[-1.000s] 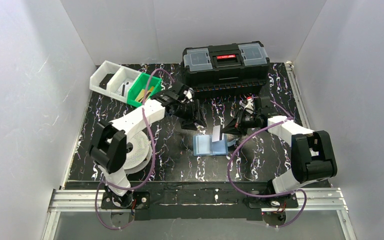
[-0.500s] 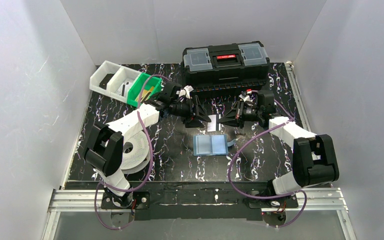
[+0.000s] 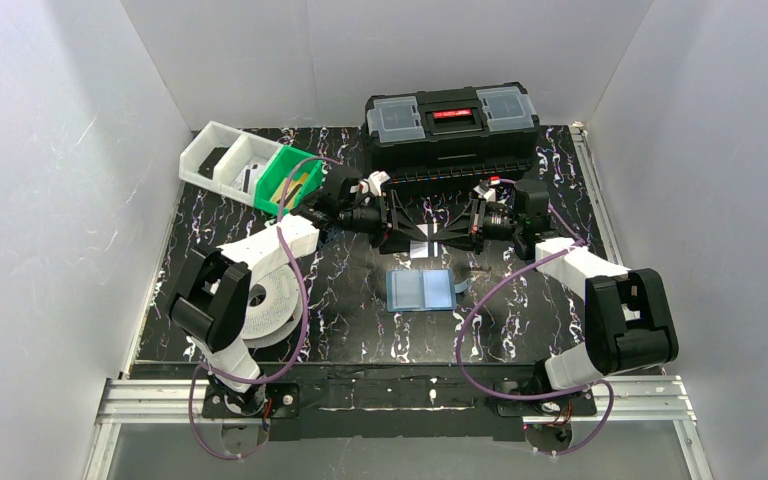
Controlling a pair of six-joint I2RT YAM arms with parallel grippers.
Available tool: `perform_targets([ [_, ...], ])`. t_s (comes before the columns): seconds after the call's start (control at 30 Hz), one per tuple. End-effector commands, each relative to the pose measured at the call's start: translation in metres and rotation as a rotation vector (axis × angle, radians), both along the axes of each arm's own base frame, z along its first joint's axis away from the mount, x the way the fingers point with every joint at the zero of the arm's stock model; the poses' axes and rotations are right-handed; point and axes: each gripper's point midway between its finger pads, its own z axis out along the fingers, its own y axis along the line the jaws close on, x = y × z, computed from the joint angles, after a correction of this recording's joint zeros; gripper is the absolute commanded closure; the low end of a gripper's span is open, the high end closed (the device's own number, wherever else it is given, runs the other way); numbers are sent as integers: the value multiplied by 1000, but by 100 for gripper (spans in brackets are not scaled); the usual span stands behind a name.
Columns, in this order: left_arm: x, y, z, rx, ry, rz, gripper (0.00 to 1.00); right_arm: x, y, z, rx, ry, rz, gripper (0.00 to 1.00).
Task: Take the credit cards out of the card holder
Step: Place the credit card in the storage box.
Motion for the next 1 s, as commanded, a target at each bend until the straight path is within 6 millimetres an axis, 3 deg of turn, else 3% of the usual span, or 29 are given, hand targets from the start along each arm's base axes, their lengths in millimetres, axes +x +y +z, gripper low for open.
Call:
perform_targets([
  [0.0, -1, -3, 11, -63, 2, -23, 64, -5, 4, 8, 31, -37, 34, 99],
  [0.13, -1, -4, 11, -75, 9, -25, 95, -5, 4, 7, 24, -40, 36, 99],
  [0.2, -1, -4, 11, -76, 10, -25, 100, -5, 5, 6, 5, -45, 35, 93],
  [0.27, -1, -4, 10, -71, 8, -23, 100, -5, 4, 4, -27, -51, 29, 72],
  [0.37, 0, -1, 9, -34, -11, -20, 100, -3, 1, 1, -95, -62, 10, 25],
  [0.47, 0, 4, 9, 19, -54, -17, 100, -2, -4, -1, -166, -74, -16, 2],
  [0.6, 2, 19, 6, 108, -91, 3, 100, -2, -9, -3, -228, -82, -38, 2],
  [0.7, 16, 47, 5, 207, -135, 74, 100, -1, -13, -5, -277, -89, -52, 2],
  [0.8, 34, 85, 5, 338, -167, 176, 100, -2, -17, -7, -308, -99, -57, 2],
  [0.97, 84, 161, 21, 537, -233, 423, 100, -3, -20, -8, -345, -111, -61, 2],
])
